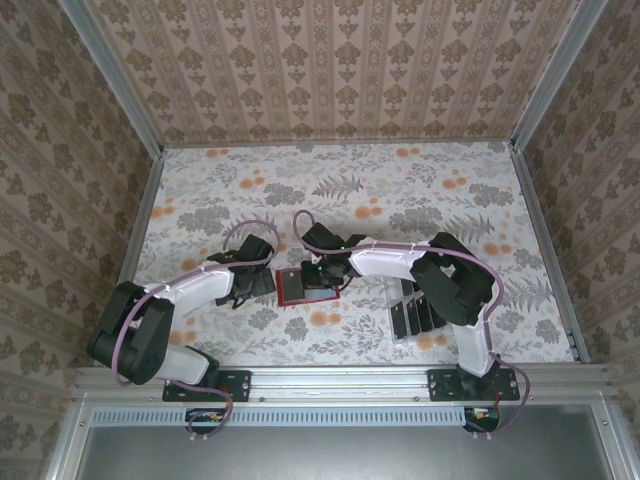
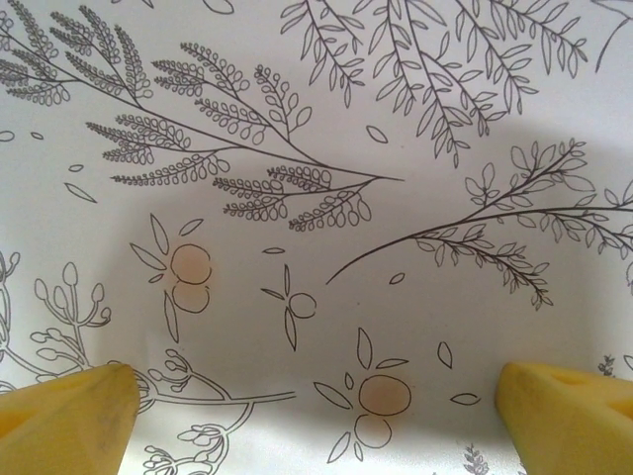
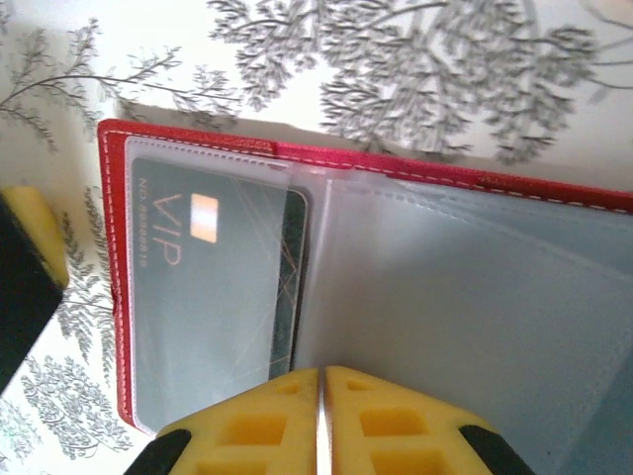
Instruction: Put the credit cards into the card holder
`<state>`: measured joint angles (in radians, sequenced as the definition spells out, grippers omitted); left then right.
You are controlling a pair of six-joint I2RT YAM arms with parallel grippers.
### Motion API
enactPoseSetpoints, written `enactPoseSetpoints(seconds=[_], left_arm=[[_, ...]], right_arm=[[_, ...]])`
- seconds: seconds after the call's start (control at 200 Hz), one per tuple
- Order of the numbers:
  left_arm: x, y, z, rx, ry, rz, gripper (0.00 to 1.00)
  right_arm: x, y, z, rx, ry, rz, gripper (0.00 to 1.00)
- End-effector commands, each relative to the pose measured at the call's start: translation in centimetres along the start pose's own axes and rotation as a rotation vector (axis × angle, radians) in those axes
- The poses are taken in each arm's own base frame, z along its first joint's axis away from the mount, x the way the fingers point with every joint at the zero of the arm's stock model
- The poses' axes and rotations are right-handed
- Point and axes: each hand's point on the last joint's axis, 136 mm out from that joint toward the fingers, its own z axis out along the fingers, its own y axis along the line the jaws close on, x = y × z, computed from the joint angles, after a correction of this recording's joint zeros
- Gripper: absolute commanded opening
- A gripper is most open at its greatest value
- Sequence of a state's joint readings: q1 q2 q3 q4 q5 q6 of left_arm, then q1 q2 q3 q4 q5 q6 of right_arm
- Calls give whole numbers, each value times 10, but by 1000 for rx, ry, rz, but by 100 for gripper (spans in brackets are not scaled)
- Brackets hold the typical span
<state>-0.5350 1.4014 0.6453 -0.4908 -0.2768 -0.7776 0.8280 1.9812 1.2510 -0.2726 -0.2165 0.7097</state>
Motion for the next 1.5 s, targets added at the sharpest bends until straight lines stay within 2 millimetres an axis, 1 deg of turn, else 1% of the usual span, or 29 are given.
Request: enactPoseSetpoints(seconds=[0.0,0.105,0.255,0.4,0.53,1.01,1.199,1.354,1.419,1.494], left_arm=[[-7,-3,-8,13,-7,20,100],[-10,-5,-12,27,-15,20,100],[-10,-6,-14,39,-19,22,100],[-9,-7,-15,47,-18,22,100],[-8,-8,-14,51,-15,24,100],[-7,-11,-12,60,-14,30,100],[-4,-13,-8,60,-5,34,100],[-4,-16,-7,62,-3,41,100],[-5,-16,-7,62,-5,42,100],[-6,-17,-9,65,-7,46,100]], right_arm=[[-1,-6,-8,3,-27,9,13],[-4,1,-14,-28,-44,1,13],[-9,14,-29,-67,-72,-10,13],[-13,20,-39,-83,-90,-18,12],[-11,21,-36,-79,-81,-20,11],[4,17,-5,-54,-14,-11,10],[5,24,3,-64,3,-17,10],[3,33,4,-83,6,-25,9],[0,37,-1,-93,-2,-29,9],[-4,41,-13,-101,-24,-37,9]])
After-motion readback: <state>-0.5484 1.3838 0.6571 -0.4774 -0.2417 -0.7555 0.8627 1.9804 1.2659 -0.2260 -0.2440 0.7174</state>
